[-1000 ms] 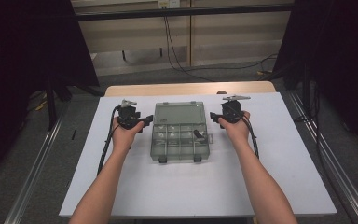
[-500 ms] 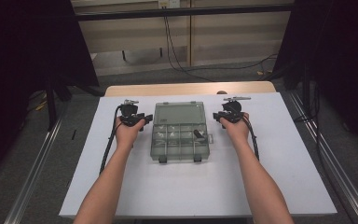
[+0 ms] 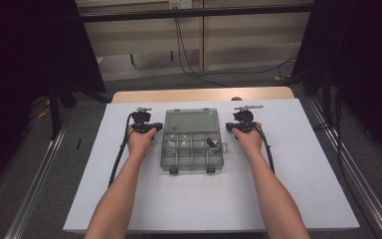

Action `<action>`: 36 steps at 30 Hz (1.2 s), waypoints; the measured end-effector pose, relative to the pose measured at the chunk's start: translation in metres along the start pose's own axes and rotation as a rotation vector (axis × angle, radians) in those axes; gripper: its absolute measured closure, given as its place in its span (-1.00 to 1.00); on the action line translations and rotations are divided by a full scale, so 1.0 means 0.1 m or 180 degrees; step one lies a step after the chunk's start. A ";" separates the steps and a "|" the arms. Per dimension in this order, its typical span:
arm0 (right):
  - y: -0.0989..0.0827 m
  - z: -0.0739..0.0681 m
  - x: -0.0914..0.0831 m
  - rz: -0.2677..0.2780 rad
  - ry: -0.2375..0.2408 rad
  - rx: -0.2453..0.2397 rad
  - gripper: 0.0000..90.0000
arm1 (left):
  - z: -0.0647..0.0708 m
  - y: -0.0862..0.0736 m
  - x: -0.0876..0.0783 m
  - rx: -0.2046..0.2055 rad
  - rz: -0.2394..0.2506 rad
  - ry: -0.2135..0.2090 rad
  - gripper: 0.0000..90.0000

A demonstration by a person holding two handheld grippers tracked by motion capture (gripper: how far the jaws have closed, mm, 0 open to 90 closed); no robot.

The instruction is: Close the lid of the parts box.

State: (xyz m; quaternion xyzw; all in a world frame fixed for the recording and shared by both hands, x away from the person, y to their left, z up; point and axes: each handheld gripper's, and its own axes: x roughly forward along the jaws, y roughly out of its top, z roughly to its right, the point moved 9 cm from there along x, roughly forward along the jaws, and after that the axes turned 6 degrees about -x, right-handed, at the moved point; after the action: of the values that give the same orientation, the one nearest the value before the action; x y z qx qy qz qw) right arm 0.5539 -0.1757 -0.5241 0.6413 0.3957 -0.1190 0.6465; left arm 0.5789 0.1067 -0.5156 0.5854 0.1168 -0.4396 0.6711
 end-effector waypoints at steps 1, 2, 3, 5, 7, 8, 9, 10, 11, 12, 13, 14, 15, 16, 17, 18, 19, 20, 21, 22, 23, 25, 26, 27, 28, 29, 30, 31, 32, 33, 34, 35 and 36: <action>0.00 -0.01 0.00 -0.0007 0.0004 0.0005 1.00 | 0.00 0.00 0.01 -0.0017 -0.0005 -0.0002 0.90; 0.00 -0.01 0.00 -0.0006 0.0007 0.0005 1.00 | 0.01 -0.01 0.02 -0.0011 -0.0014 -0.0008 0.91; 0.00 -0.01 0.00 -0.0008 0.0021 0.0014 1.00 | 0.01 -0.01 0.03 -0.0017 -0.0015 -0.0009 0.92; 0.00 -0.01 0.01 -0.0014 0.0046 0.0018 1.00 | 0.00 -0.01 0.04 -0.0020 -0.0019 0.0018 0.92; 0.00 -0.02 0.01 -0.0014 0.0069 0.0027 1.00 | 0.01 -0.01 0.05 -0.0028 -0.0032 0.0004 0.92; 0.00 -0.03 0.01 -0.0038 0.0090 -0.0005 1.00 | 0.01 -0.01 0.05 -0.0036 -0.0041 0.0010 0.92; 0.01 -0.05 0.02 -0.0063 0.0092 -0.0026 1.00 | 0.01 -0.01 0.06 -0.0042 -0.0037 0.0007 0.92; 0.02 -0.07 0.02 -0.0083 0.0109 -0.0043 1.00 | 0.01 -0.01 0.06 -0.0047 -0.0031 0.0011 0.93; 0.02 -0.09 0.03 -0.0108 0.0115 -0.0044 1.00 | 0.01 -0.01 0.06 -0.0059 -0.0031 -0.0009 0.93; 0.02 -0.11 0.04 -0.0124 0.0088 -0.0069 1.00 | 0.02 -0.01 0.07 -0.0066 -0.0034 -0.0022 0.93; 0.03 -0.11 0.05 -0.0131 0.0064 -0.0076 1.00 | 0.02 -0.01 0.07 -0.0081 -0.0035 -0.0018 0.93; 0.04 -0.12 0.05 -0.0133 0.0060 -0.0052 1.00 | 0.02 -0.01 0.07 -0.0085 -0.0039 -0.0017 0.93; 0.04 -0.11 0.06 -0.0124 0.0055 -0.0028 1.00 | 0.02 -0.01 0.07 -0.0101 -0.0043 -0.0024 0.93; 0.05 -0.11 0.07 -0.0113 0.0054 0.0000 1.00 | 0.02 -0.01 0.07 -0.0107 -0.0049 -0.0024 0.93; 0.05 -0.11 0.07 -0.0106 0.0048 0.0005 1.00 | 0.02 -0.01 0.08 -0.0107 -0.0054 -0.0025 0.93; 0.05 -0.11 0.08 -0.0110 0.0046 0.0008 1.00 | 0.02 -0.01 0.08 -0.0102 -0.0058 -0.0023 0.94; 0.06 -0.11 0.08 -0.0093 0.0041 -0.0011 1.00 | 0.02 0.00 0.08 -0.0112 -0.0051 -0.0019 0.94; 0.06 -0.11 0.09 -0.0090 0.0035 -0.0024 1.00 | 0.02 0.00 0.09 -0.0112 -0.0058 -0.0014 0.95; 0.06 -0.11 0.09 -0.0084 0.0025 -0.0038 1.00 | 0.03 0.00 0.09 -0.0120 -0.0056 -0.0016 0.95; 0.07 -0.11 0.10 -0.0077 0.0021 -0.0035 1.00 | 0.02 0.00 0.09 -0.0130 -0.0074 -0.0009 0.95; 0.07 -0.11 0.10 -0.0069 0.0022 -0.0018 1.00 | 0.02 0.01 0.09 -0.0150 -0.0073 -0.0016 0.95; 0.08 -0.11 0.11 -0.0073 0.0023 -0.0001 1.00 | 0.03 0.02 0.10 -0.0171 -0.0072 -0.0019 0.96; 0.08 -0.11 0.12 -0.0079 0.0016 -0.0030 1.00 | 0.02 0.02 0.11 -0.0170 -0.0085 -0.0012 0.97; 0.09 -0.12 0.12 -0.0084 0.0013 -0.0040 1.00 | 0.02 0.03 0.11 -0.0167 -0.0079 -0.0001 0.97; 0.10 -0.13 0.13 -0.0090 0.0022 -0.0054 1.00 | 0.02 0.03 0.12 -0.0171 -0.0077 -0.0004 0.98; 0.10 -0.13 0.14 -0.0104 0.0022 -0.0053 1.00 | 0.02 0.04 0.12 -0.0185 -0.0071 -0.0003 0.98; 0.11 -0.13 0.15 -0.0102 0.0014 -0.0062 1.00 | 0.02 0.04 0.12 -0.0185 -0.0077 0.0004 0.98; 0.12 -0.13 0.16 -0.0108 0.0003 -0.0058 1.00 | 0.01 0.05 0.13 -0.0199 -0.0078 -0.0007 0.98; 0.13 -0.13 0.17 -0.0096 0.0001 -0.0068 1.00 | 0.01 0.05 0.13 -0.0217 -0.0073 -0.0008 0.98; 0.13 -0.13 0.17 -0.0100 -0.0001 -0.0057 1.00 | 0.01 0.06 0.14 -0.0223 -0.0068 0.0001 0.98; 0.14 -0.13 0.18 -0.0108 0.0002 -0.0041 1.00 | 0.01 0.06 0.15 -0.0220 -0.0073 0.0011 0.98; 0.15 -0.13 0.19 -0.0109 -0.0002 -0.0045 1.00 | 0.01 0.07 0.15 -0.0235 -0.0072 0.0010 0.98; 0.15 -0.12 0.19 -0.0110 -0.0005 -0.0045 1.00 | 0.01 0.08 0.16 -0.0241 -0.0072 0.0017 0.98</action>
State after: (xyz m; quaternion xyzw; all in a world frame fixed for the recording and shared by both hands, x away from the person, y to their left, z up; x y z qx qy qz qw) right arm 0.5722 -0.1551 -0.5242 0.6297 0.4071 -0.1278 0.6492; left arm 0.5938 0.0984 -0.5208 0.5595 0.1417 -0.4408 0.6874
